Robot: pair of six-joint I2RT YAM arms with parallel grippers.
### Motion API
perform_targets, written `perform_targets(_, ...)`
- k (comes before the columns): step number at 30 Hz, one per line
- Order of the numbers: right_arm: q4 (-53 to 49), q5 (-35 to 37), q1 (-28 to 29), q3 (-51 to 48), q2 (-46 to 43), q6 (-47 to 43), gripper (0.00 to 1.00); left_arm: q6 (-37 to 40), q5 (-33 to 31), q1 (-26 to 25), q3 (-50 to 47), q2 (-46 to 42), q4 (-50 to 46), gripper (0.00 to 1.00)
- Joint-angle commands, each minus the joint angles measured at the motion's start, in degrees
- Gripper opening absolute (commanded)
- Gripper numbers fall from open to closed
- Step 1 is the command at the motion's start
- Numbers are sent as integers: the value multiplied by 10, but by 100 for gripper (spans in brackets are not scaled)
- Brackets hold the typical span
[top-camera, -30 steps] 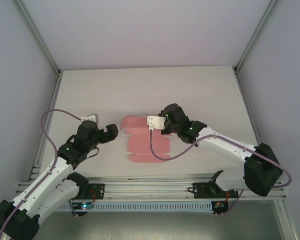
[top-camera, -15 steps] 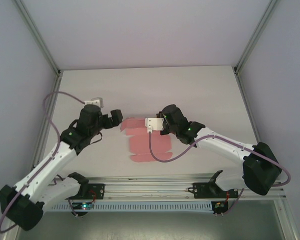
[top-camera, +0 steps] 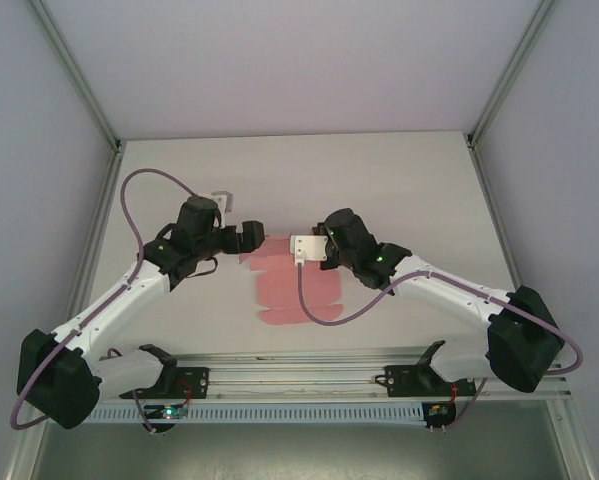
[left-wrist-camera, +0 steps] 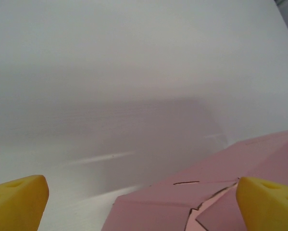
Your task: Assemble paper box
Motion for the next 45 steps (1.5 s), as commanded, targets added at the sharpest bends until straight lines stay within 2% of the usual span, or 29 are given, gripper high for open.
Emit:
perform_targets(1,-1,-14,4,3,-4,23,2,31,31,-7,-10,2,22,100)
perform_targets(11,-9,-34,3,15,0,41,2,54,48,-25,-34,13,51,100)
perform_targets(18,-10,-46,5,23,7,67,2,39,6,-53,-34,32,94,100)
perform_targets(20,-9,-55,5,26,10,85,2,26,-25,-66,-41,33,118,100)
perform_targets(25,-14,-75,8,35,19,120,3,-28,-166,-115,-55,41,172,100)
perform_targets(30,-15,-73,10,45,21,150,3,-101,-341,-172,-38,75,162,100)
perform_targets(34,-14,-79,10,49,21,168,3,-162,-411,-203,-33,101,179,100)
perform_targets(40,-15,-61,8,47,24,171,3,-160,-415,-215,8,124,134,100)
perform_targets(45,-28,-57,-8,51,23,166,3,-103,-377,-213,6,98,86,100)
